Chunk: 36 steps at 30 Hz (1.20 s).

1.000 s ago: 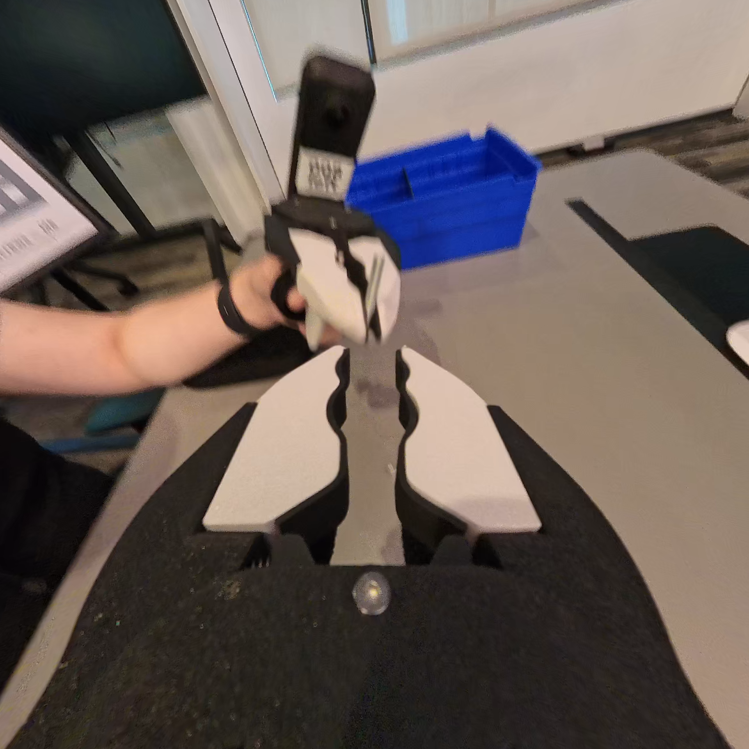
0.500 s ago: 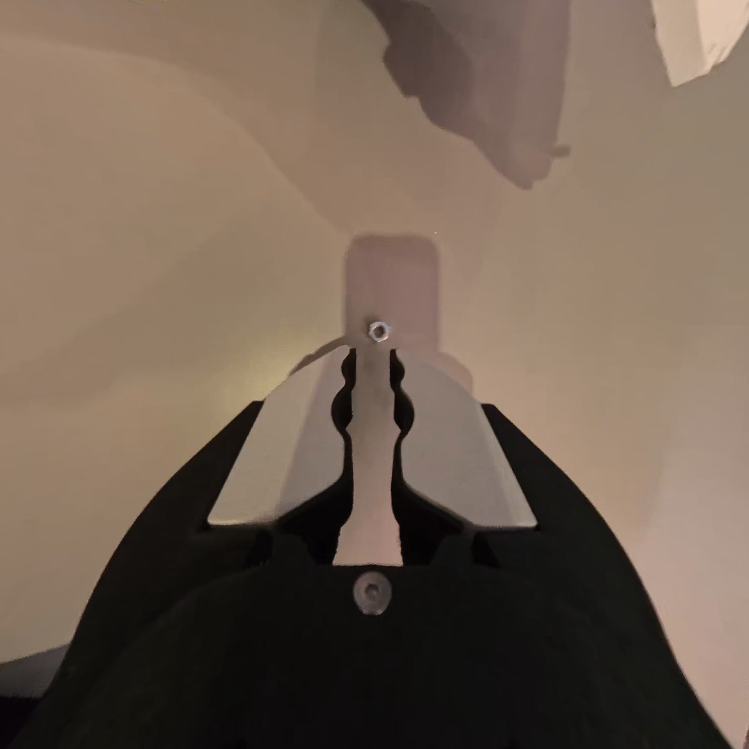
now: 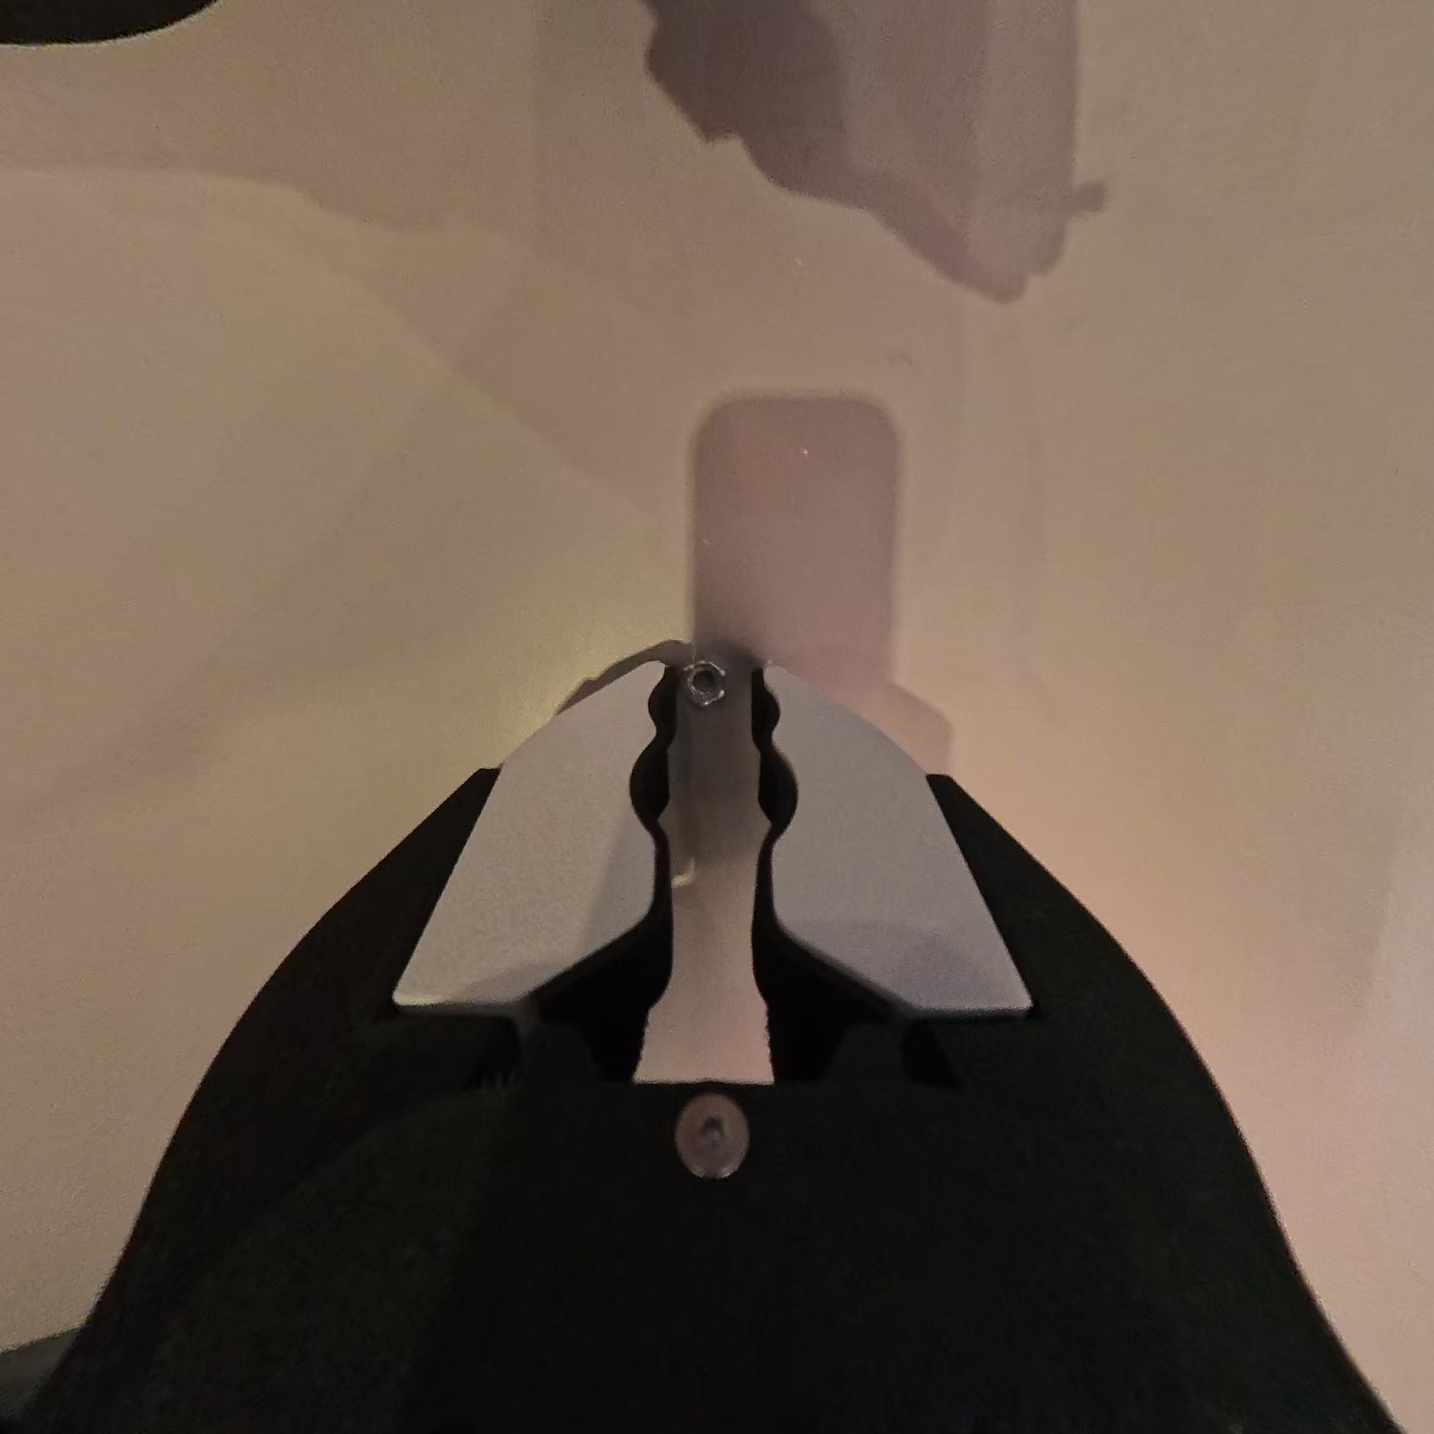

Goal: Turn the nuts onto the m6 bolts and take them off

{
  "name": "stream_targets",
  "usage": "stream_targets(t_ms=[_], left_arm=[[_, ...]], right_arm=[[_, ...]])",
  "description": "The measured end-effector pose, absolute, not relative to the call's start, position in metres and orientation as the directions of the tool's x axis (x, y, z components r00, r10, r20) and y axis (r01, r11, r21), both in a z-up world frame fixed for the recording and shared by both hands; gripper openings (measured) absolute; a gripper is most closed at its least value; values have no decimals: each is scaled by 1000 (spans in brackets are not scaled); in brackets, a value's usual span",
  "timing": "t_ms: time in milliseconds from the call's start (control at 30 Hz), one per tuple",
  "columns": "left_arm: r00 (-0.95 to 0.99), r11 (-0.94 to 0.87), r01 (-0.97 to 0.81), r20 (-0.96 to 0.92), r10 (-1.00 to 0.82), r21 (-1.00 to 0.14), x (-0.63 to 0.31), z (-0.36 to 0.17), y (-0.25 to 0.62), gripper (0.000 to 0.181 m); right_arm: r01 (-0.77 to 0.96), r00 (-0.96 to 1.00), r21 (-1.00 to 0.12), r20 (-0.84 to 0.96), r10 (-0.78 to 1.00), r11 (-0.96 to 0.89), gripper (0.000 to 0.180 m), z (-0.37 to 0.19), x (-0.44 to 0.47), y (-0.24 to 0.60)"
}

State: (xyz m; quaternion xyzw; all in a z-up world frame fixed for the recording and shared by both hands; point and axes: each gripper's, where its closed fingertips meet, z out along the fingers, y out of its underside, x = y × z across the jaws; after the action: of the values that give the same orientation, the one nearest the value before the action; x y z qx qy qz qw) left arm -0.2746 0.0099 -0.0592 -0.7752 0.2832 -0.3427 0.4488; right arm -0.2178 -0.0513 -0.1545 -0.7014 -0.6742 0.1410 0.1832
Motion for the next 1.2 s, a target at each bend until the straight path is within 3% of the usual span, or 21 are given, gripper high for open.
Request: stream_targets(t_ms=[33, 633, 900, 1200], left_arm=[[604, -437, -134, 277, -748, -889, -274, -59, 10, 5], [558, -408, -308, 184, -809, -860, -260, -81, -4, 5], [394, -193, -550, -48, -918, -813, -221, -98, -33, 5], [285, -27, -598, -181, -941, -801, -200, -93, -52, 5]], right_arm=[[895, 47, -446, 45, 998, -22, 16, -155, -218, -52], [890, 2, -456, 54, 999, 23, 9, -153, -211, -51], [655, 112, -751, -12, 994, -83, 9, -47, -197, -49], [701, -24, -709, 89, 996, 81, 10, -65, -195, -60]])
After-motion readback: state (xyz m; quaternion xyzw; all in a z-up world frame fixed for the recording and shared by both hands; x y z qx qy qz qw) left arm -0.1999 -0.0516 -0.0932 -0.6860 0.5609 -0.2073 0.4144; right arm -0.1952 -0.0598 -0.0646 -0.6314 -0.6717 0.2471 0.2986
